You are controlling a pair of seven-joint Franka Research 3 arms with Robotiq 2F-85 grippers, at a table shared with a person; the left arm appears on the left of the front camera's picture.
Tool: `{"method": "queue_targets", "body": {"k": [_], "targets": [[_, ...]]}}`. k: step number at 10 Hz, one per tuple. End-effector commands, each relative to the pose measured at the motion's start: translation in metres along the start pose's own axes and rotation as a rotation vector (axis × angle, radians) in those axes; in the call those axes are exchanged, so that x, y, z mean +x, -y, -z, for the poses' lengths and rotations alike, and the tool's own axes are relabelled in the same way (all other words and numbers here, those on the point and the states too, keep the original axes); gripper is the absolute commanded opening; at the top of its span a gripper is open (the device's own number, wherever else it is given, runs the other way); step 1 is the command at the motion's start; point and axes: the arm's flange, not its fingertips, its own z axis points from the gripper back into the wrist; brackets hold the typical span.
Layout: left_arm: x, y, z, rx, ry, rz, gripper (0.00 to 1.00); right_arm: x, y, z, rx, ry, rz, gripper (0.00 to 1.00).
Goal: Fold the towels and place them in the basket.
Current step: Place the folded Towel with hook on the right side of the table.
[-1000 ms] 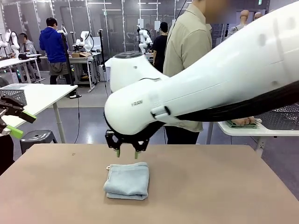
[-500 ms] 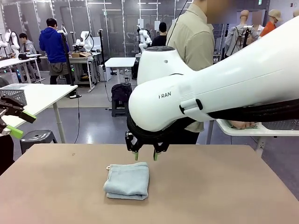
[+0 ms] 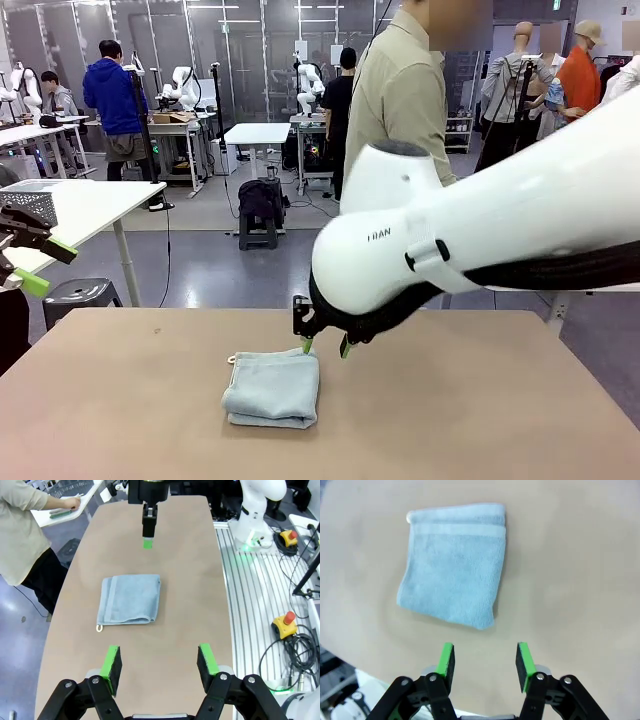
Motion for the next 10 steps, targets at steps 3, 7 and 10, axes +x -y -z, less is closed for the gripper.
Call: {"method": "queue_targets", "body": {"k": [3, 7, 10], "targets": [[0.002, 0.0, -0.001, -0.005, 0.029, 0.022, 0.77, 0.005, 0.021, 0.063, 0.117, 0.056, 0.095, 0.63], [0.002, 0.0, -0.001, -0.005, 0.029, 0.022, 0.77, 0.023, 0.031, 0.104, 0.136, 0.019, 0.171, 0.63], [0.002, 0.0, -0.001, -0.005, 0.029, 0.022, 0.77, 0.035, 0.035, 0.123, 0.16, 0.01, 0.199, 0.63]]}}
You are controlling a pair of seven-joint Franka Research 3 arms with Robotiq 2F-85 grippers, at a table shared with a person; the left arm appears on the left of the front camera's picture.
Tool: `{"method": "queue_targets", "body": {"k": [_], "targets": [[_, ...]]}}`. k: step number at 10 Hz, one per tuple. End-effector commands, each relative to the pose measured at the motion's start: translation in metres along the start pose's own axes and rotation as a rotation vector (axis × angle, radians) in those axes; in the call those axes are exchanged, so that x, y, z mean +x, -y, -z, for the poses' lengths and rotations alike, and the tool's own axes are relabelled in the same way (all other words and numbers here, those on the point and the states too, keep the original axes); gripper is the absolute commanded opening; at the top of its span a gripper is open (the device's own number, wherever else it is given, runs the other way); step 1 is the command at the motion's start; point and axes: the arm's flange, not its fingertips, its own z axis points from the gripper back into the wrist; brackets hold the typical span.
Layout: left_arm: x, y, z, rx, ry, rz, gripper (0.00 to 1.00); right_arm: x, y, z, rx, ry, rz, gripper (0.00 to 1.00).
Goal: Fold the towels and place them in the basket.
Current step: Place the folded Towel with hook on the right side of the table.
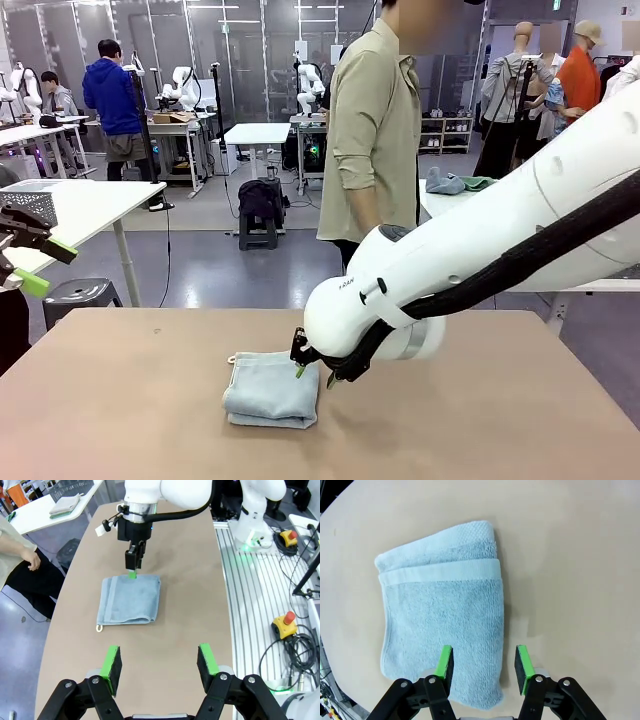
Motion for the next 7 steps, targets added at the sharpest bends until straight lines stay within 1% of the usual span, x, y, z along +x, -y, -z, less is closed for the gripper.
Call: {"method": "queue_targets", "body": {"k": [1, 3, 4, 7], "targets": [[0.001, 0.0, -0.001, -0.005, 0.029, 0.021, 0.77, 0.01, 0.01, 0.008, 0.05, 0.004, -0.001, 0.63], [0.001, 0.0, -0.001, -0.005, 0.029, 0.021, 0.77, 0.013, 0.014, 0.014, 0.051, -0.017, -0.013, 0.63], [0.001, 0.0, -0.001, -0.005, 0.029, 0.021, 0.77, 0.014, 0.015, 0.016, 0.045, -0.045, -0.017, 0.63], [0.001, 0.0, -0.001, -0.005, 0.029, 0.021, 0.77, 0.016, 0.016, 0.021, 0.053, -0.053, -0.026, 0.63]]}}
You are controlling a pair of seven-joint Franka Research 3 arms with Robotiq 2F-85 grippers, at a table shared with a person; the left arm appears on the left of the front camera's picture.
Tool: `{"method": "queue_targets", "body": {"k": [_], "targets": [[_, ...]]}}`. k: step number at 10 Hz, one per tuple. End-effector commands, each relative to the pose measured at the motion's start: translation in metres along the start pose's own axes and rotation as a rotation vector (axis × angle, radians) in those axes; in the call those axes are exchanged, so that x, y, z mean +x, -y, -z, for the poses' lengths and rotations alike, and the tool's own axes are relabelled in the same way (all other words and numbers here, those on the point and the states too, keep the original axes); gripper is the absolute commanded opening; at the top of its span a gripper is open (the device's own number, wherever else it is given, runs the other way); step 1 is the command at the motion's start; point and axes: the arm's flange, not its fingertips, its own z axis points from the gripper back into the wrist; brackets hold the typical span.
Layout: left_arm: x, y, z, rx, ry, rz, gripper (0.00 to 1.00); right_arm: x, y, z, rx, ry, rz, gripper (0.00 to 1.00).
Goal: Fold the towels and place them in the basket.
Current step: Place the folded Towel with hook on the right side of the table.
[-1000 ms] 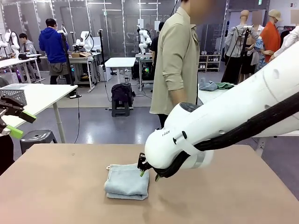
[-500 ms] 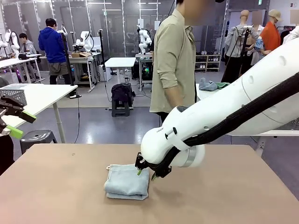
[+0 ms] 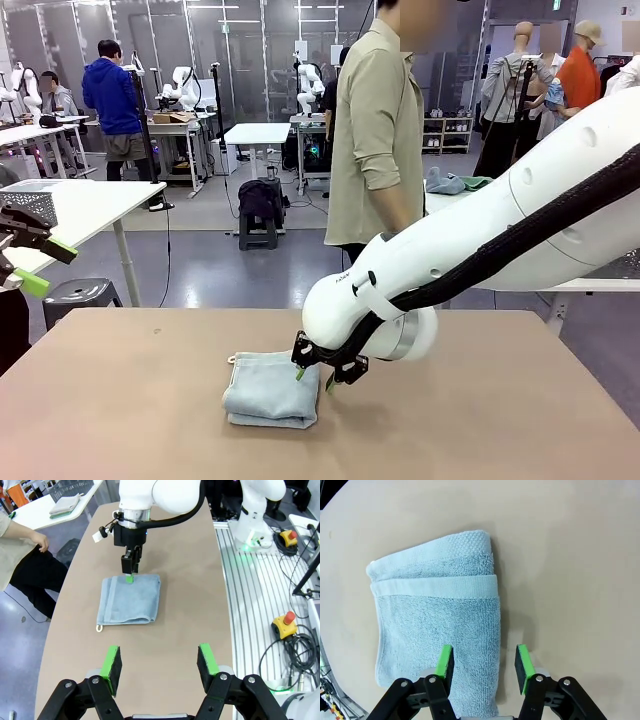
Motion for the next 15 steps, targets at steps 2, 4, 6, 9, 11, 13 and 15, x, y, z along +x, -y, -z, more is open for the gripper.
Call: {"method": "queue_targets", "body": {"k": [2, 4, 6, 9, 11, 13, 15], "targets": [[0.0015, -0.0001, -0.0008, -0.004, 0.029, 0.021, 0.77, 0.0047, 0.0097, 0.0079, 0.047, -0.031, -0.047, 0.43], [0.0015, -0.0001, -0.0008, -0.004, 0.029, 0.021, 0.77, 0.0067, 0.0109, 0.0121, 0.061, -0.042, -0.05, 0.24], [0.0015, -0.0001, -0.0008, -0.004, 0.029, 0.021, 0.77, 0.0078, 0.0106, 0.0129, 0.06, -0.046, -0.055, 0.04], [0.0015, -0.0001, -0.0008, -0.004, 0.029, 0.021, 0.77, 0.0086, 0.0105, 0.0124, 0.059, -0.068, -0.064, 0.01], [0.0015, -0.0001, -0.0008, -0.004, 0.029, 0.021, 0.77, 0.0085, 0.0099, 0.0099, 0.048, -0.056, -0.043, 0.0], [0.0015, -0.0001, -0.0008, -0.004, 0.029, 0.021, 0.77, 0.0067, 0.003, 0.0123, 0.027, -0.043, -0.043, 0.0], [0.0015, -0.0001, -0.0008, -0.004, 0.029, 0.021, 0.77, 0.0067, 0.003, 0.0123, 0.027, -0.043, -0.043, 0.0]]}}
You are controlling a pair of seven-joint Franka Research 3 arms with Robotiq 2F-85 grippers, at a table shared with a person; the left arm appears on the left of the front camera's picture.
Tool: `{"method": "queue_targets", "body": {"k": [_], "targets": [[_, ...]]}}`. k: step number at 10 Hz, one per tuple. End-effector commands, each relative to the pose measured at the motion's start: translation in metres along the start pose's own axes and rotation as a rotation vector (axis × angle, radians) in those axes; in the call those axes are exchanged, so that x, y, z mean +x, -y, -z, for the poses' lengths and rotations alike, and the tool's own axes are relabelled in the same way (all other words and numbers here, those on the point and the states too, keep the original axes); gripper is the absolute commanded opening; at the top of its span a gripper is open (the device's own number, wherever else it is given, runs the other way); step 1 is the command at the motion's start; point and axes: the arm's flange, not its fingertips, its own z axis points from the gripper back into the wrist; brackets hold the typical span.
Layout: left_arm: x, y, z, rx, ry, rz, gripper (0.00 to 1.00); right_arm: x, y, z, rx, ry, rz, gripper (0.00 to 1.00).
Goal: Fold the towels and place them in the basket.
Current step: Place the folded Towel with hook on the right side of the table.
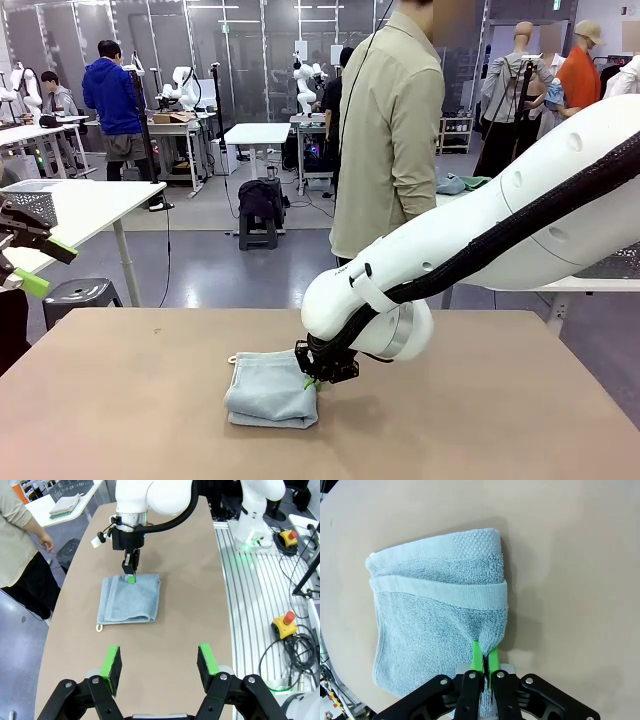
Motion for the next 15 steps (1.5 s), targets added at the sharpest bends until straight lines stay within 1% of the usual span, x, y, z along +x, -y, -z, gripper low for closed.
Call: {"method": "queue_targets", "body": {"k": [1, 2, 3, 4, 6, 9, 12, 15], "targets": [[0.002, 0.0, -0.001, -0.004, 0.029, 0.021, 0.77, 0.0, 0.0, 0.0, 0.0, 0.001, 0.001, 0.0], [0.002, 0.0, -0.001, -0.004, 0.029, 0.021, 0.77, 0.0, 0.0, 0.0, 0.0, 0.001, 0.001, 0.0], [0.002, 0.0, -0.001, -0.004, 0.029, 0.021, 0.77, 0.0, 0.0, 0.0, 0.0, 0.0, 0.0, 0.05], [0.002, 0.0, -0.001, -0.004, 0.029, 0.021, 0.77, 0.002, 0.006, -0.007, -0.002, 0.028, -0.009, 0.05], [0.002, 0.0, -0.001, -0.004, 0.029, 0.021, 0.77, 0.009, 0.029, -0.026, 0.014, 0.06, 0.0, 0.05], [0.002, 0.0, -0.001, -0.004, 0.029, 0.021, 0.77, 0.02, 0.063, -0.044, -0.008, 0.089, 0.02, 0.05], [0.002, 0.0, -0.001, -0.004, 0.029, 0.021, 0.77, 0.039, 0.116, -0.079, -0.056, 0.132, 0.016, 0.05], [0.002, 0.0, -0.001, -0.004, 0.029, 0.021, 0.77, 0.055, 0.165, -0.118, -0.098, 0.213, 0.037, 0.05]]}}
